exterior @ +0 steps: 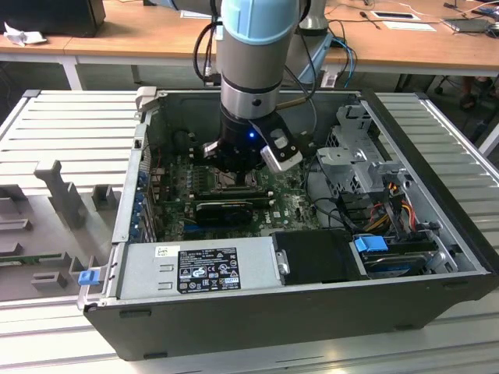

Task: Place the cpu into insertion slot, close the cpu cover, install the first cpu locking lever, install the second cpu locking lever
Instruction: 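Install the second cpu locking lever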

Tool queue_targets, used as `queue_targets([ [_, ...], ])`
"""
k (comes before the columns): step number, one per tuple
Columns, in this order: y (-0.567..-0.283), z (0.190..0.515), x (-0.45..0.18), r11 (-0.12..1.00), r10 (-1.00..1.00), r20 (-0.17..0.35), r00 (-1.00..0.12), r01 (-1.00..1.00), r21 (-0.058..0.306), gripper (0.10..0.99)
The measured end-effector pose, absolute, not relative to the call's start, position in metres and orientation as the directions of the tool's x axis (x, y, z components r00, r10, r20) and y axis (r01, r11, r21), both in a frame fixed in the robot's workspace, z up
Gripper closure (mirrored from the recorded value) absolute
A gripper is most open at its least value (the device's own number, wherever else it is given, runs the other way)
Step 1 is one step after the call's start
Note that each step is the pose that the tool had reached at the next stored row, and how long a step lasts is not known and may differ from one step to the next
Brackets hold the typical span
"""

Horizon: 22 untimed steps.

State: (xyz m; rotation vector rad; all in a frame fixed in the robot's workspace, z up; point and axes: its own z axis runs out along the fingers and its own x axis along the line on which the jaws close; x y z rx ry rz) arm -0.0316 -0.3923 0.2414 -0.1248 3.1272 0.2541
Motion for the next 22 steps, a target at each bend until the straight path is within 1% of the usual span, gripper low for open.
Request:
queue_targets([
  [7,-0.394,0.238,-0.049,0.977,-0.080,-0.011,-0.997,-0.080,0.197,0.980],
  [18,-0.394,0.217,-0.066,0.976,-0.083,-0.011,-0.996,-0.084,0.199,0.980],
  [22,-0.394,0.217,-0.068,0.975,-0.083,-0.011,-0.996,-0.084,0.204,0.980],
])
